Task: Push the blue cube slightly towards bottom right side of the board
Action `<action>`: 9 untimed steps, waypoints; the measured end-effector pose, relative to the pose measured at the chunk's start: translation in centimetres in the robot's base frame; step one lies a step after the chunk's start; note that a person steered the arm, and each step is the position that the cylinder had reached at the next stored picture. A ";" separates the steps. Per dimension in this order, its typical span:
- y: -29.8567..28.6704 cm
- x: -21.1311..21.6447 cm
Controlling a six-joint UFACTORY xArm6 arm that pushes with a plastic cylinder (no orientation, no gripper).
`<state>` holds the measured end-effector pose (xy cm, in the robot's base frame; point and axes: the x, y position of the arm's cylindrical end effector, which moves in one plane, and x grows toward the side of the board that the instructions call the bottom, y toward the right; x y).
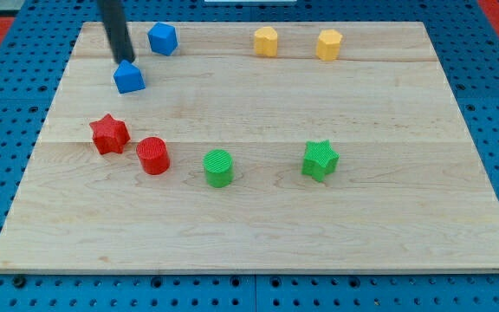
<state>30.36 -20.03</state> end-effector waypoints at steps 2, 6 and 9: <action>-4.8 -1.0; 5.9 -11.1; 9.5 -7.5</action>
<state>22.91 -10.56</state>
